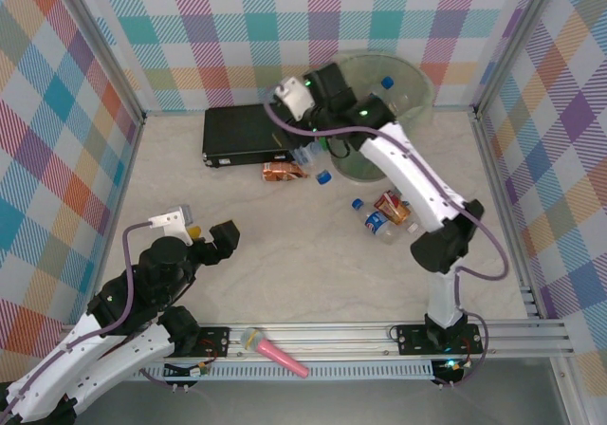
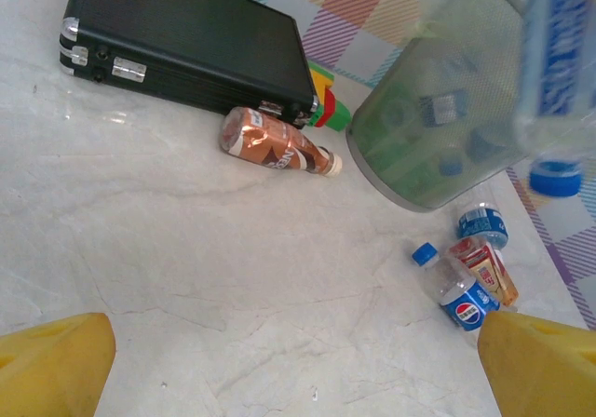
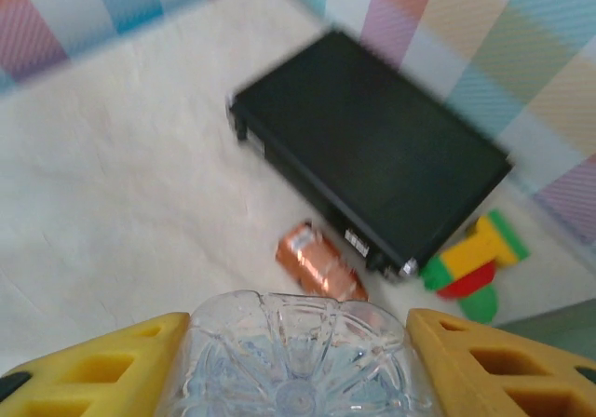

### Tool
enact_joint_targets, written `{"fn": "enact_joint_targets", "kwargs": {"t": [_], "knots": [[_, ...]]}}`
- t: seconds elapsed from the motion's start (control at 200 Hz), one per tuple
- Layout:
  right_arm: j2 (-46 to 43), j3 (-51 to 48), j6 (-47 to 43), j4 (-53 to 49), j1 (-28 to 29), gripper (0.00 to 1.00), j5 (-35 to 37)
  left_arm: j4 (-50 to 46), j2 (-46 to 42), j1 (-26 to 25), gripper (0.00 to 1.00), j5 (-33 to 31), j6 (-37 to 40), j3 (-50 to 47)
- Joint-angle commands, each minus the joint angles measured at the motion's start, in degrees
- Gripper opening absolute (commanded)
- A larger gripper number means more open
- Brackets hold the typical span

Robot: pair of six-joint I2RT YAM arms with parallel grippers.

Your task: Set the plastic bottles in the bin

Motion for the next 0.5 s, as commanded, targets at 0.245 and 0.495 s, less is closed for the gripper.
{"fn": "enact_joint_targets", "kwargs": {"t": [0.245, 0.495], "knots": [[-7.4, -1.3, 9.8, 17.6, -10.9, 0.54, -0.1, 2.5, 2.0, -0.6, 1.0, 2.9, 1.4, 2.6], [-7.1, -3.6, 13.7, 28.9, -18.9, 0.53, 2.4, 2.4, 3.3, -0.6, 1.0, 2.7, 1.2, 4.0]]}}
